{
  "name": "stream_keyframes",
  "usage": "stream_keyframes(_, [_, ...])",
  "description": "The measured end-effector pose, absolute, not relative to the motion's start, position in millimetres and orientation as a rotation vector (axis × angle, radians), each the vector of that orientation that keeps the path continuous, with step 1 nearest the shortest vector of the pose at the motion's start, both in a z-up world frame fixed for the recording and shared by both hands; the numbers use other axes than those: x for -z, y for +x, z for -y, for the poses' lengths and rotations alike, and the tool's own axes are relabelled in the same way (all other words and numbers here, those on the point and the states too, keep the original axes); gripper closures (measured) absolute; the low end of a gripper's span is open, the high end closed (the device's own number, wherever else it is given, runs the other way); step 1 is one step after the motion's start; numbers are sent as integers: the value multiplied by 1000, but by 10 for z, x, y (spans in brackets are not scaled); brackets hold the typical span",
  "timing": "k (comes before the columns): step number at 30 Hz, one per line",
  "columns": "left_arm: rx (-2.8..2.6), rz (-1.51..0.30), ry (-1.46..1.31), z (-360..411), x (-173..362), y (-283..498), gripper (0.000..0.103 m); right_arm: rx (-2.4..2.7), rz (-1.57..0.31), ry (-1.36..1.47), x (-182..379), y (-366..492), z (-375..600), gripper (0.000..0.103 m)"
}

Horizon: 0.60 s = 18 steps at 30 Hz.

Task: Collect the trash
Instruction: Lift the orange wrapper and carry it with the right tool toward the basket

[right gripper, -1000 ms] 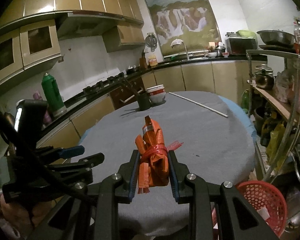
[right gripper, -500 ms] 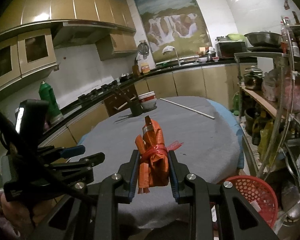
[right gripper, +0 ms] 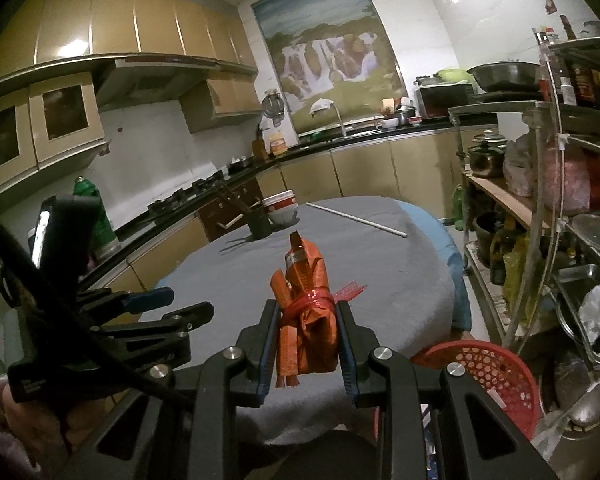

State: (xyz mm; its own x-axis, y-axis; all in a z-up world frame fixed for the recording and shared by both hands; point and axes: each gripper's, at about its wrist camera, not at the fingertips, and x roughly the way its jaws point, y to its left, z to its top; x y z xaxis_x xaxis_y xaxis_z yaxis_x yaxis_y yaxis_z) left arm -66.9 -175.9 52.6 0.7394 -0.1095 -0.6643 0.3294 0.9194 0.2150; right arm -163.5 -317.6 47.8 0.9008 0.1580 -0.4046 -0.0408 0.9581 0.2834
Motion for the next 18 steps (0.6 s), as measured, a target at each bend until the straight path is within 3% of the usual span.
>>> stream_keyframes(18, [312, -689, 406, 2205, -488, -917, 51, -30, -442, 316, -383, -1958, 3576, 74])
